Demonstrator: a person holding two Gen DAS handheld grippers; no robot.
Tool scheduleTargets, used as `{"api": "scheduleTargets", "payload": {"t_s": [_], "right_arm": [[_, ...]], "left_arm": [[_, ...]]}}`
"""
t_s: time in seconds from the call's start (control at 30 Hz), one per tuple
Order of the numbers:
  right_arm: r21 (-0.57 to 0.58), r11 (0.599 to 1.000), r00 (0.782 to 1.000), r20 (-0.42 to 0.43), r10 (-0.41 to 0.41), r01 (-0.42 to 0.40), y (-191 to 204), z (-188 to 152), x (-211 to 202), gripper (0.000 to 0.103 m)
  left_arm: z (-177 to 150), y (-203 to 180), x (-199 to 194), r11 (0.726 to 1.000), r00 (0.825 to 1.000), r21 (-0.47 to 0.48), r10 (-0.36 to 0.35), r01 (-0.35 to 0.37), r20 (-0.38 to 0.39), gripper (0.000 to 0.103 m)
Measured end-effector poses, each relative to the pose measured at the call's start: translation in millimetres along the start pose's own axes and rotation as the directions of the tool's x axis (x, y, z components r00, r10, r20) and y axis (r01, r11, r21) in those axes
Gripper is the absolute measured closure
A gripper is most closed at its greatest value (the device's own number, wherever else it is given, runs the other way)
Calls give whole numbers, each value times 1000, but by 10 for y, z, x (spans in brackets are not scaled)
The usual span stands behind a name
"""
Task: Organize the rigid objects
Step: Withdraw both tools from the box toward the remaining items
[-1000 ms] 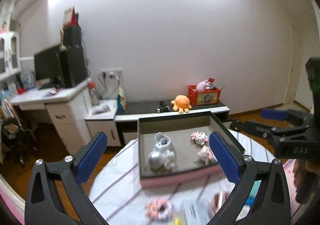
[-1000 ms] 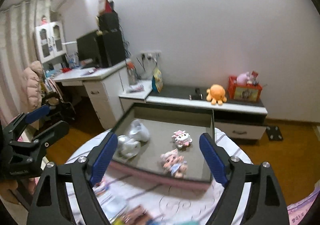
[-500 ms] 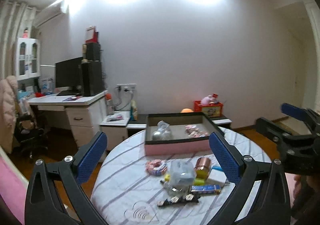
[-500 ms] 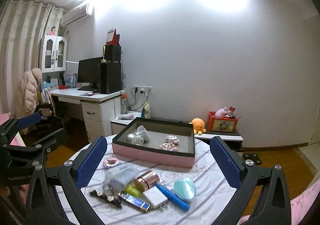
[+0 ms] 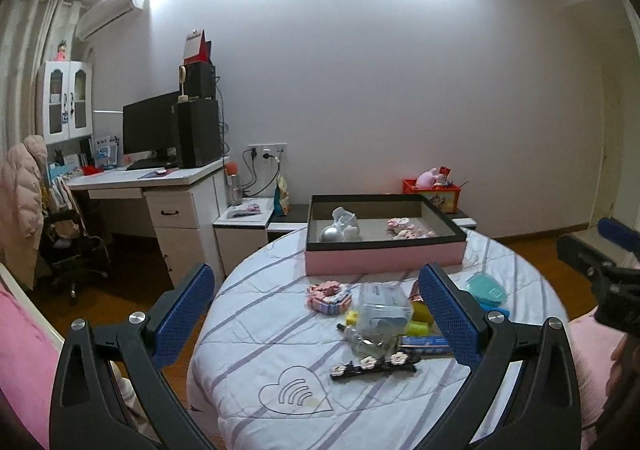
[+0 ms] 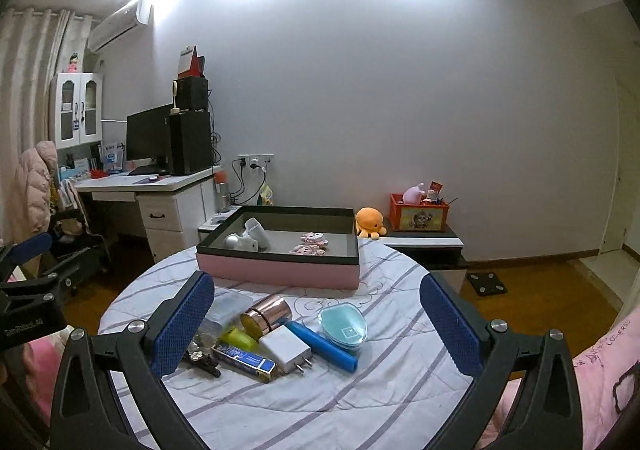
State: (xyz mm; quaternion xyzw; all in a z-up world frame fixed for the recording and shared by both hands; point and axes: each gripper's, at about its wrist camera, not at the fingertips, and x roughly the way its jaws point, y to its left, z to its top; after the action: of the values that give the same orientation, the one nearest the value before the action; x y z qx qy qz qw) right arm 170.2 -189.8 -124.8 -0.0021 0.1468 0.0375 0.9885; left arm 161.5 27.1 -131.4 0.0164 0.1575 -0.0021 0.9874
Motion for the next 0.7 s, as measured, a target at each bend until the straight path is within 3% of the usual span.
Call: {"api": "scheduleTargets", "payload": {"t_s": [0.17,0.4,0.7], "right_arm": [[20,1000,998,-60,2,0,-73,-168,150,0],[69,998,986,-164,17,-5,-214,-435,425,0],[112,994,971,-239,13,15,-448,-622,740,0]], "left_arm": [[-232,-10,245,1000,995,14,-18,20,-103,0],[-521,-153,701,987,955,-77,-156,140,-253,0],[-504,-421,1172,993,942,10,-109,119,-316,0]]}}
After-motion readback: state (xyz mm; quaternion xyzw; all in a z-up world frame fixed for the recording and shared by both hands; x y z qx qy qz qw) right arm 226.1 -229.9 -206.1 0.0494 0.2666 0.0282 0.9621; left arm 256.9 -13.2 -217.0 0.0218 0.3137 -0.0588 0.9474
